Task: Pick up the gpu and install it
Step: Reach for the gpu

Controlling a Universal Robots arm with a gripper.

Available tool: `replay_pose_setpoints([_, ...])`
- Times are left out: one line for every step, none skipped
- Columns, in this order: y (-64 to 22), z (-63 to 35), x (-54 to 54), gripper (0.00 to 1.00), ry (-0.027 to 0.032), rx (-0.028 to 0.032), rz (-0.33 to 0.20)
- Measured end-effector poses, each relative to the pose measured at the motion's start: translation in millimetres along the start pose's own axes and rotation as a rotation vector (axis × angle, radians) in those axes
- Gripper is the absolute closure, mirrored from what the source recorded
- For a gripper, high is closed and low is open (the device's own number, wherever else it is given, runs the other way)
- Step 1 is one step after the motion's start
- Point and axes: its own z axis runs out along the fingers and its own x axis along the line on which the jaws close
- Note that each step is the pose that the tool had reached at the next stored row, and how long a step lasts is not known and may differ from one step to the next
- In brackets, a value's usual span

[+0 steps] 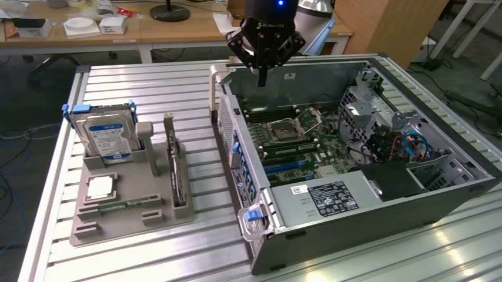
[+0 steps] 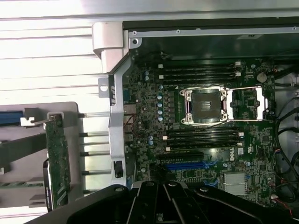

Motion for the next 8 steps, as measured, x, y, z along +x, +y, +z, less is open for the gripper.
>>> replay_pose_setpoints([-0.1,0.0,0.9,0.90,-0.0001,0.0000,0.000])
replay_pose_setpoints([-0.1,0.0,1.8,0.90,0.0000,0.0000,0.000])
replay_pose_setpoints([-0.2,0.0,2.7,0.90,0.0000,-0.0001,0.000])
replay_pose_setpoints([-0.3,-0.1,3.7,0.90,0.0000,0.0000,0.000])
replay_pose_setpoints([-0.3,-0.1,4.6,0.90,0.0000,0.0000,0.000])
replay_pose_setpoints([-0.4,-0.1,5.4,0.90,0.0000,0.0000,0.000])
replay_pose_setpoints([-0.5,-0.1,6.1,0.90,-0.0001,-0.0001,0.000])
replay_pose_setpoints([-0.5,-0.2,7.0,0.90,0.0000,0.0000,0.000])
